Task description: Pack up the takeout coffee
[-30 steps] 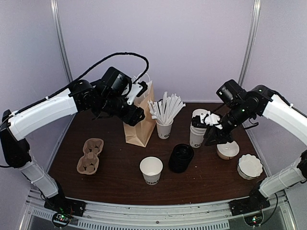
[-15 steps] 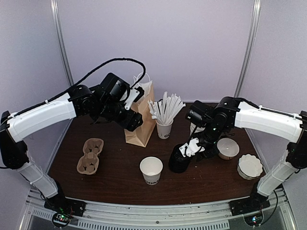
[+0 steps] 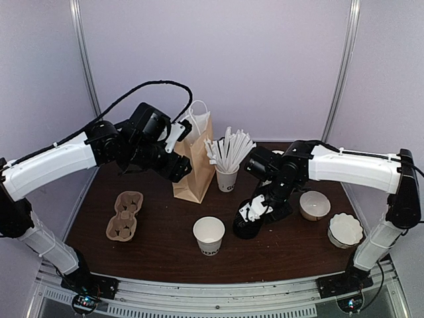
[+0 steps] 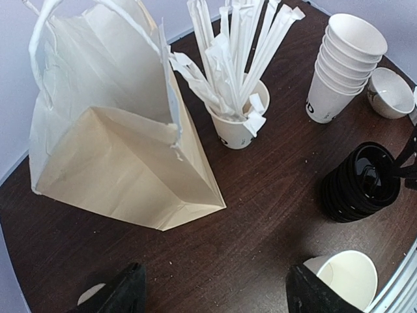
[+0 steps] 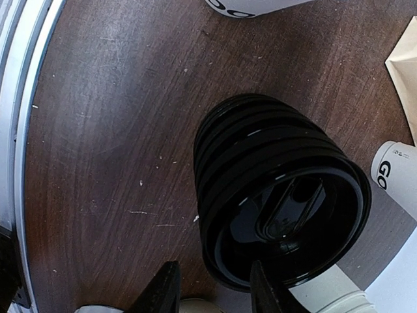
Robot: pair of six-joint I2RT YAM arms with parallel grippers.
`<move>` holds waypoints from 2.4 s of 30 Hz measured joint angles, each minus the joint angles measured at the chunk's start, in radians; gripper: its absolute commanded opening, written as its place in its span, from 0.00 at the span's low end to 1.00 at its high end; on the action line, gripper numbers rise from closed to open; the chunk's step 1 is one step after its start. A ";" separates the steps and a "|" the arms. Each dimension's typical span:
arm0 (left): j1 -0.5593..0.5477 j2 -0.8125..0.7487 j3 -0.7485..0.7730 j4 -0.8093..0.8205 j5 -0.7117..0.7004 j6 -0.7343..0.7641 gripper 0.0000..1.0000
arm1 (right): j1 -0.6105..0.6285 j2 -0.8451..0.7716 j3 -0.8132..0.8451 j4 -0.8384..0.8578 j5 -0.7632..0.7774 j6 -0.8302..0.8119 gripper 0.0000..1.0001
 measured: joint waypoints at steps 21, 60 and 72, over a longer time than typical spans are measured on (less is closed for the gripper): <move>0.008 -0.018 -0.055 0.028 0.001 -0.011 0.78 | 0.031 0.045 -0.018 0.034 0.072 -0.036 0.29; 0.020 -0.023 -0.040 0.042 0.004 -0.006 0.80 | 0.057 -0.015 0.083 -0.051 0.047 0.065 0.05; 0.012 -0.302 -0.500 0.710 0.135 0.095 0.98 | -0.197 -0.147 0.410 0.090 -0.669 0.532 0.05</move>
